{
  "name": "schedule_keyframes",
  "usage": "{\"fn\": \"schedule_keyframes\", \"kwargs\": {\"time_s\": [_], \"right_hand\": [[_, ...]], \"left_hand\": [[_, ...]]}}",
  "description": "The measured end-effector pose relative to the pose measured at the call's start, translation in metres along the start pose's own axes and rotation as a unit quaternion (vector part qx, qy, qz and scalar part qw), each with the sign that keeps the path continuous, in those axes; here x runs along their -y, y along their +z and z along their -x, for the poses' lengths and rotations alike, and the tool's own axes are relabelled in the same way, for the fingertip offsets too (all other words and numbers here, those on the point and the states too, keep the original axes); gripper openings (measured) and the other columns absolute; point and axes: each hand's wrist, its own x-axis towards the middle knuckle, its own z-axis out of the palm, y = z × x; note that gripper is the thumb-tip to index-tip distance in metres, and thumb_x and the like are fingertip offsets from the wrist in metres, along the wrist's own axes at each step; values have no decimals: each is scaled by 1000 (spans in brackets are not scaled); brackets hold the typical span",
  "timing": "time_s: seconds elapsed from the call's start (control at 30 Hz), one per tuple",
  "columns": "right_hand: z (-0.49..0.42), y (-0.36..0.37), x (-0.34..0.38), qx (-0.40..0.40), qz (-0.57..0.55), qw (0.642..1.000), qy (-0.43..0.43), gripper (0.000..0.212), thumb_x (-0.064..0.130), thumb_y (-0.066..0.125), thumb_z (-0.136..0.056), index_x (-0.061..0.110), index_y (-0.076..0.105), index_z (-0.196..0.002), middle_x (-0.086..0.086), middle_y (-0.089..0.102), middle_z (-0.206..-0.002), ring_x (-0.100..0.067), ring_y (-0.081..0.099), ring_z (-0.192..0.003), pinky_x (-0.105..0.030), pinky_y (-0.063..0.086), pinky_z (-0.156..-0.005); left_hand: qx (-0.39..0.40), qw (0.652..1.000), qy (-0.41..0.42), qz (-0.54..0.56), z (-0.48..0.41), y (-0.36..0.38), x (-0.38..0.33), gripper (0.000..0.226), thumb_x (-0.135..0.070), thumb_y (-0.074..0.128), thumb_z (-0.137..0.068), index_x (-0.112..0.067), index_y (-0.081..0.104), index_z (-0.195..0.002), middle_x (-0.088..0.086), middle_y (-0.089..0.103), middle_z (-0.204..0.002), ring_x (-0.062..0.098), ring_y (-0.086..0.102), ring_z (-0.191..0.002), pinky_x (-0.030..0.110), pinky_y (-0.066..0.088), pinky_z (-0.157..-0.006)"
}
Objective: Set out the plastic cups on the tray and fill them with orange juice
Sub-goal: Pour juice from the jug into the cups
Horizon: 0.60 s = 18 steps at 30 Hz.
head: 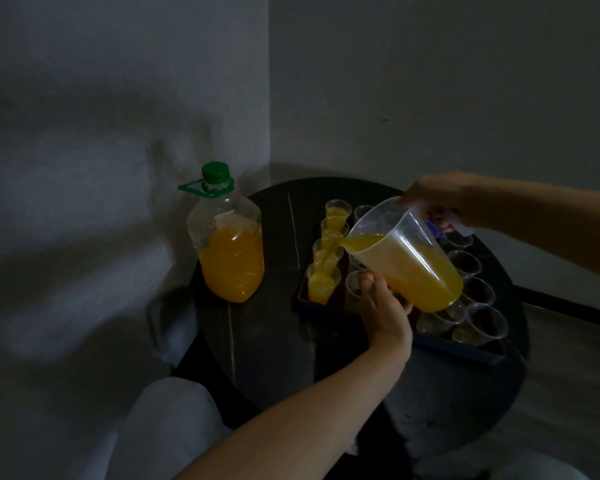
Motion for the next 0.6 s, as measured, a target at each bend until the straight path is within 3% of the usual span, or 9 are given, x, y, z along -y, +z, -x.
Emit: {"fn": "schedule_keyframes", "kwargs": {"time_s": [0.17,0.27,0.4,0.6], "right_hand": [[-4,-6,-5,-22,-31,999,-3,22,29,63,-92,8,58,-91,-11,55,-76,-17,46,-58,-25,38,-53],[-4,-12,-8,-29,-58,998,-24,25,31,66,-90,7,63,-97,-13,60,-83,-19,51,-64,-27,41,-56],[-4,-18,-11,-43,-80,994,-57,22,30,64,-91,8,62,-89,-11,59,-76,-20,51,-61,-28,40,-55],[-15,-41,-10,-80,-108,989,-61,24,31,65,-91,9,59,-83,-8,52,-66,-17,45,-54,-23,34,-43]], "left_hand": [[-5,1000,9,-10,-5,2,-2,47,-39,32,-110,-30,28,-155,3,42,-145,7,52,-107,49,48,-108],[1,1000,11,-7,-8,5,-4,48,-36,34,-110,-29,28,-157,4,41,-150,13,49,-118,48,45,-111],[-4,999,40,-24,-20,9,-5,44,-37,35,-110,-34,34,-153,0,45,-144,5,52,-110,48,44,-111],[13,998,37,-41,-44,29,-13,48,-42,35,-108,-36,29,-155,2,41,-152,17,46,-130,52,39,-115]]}}
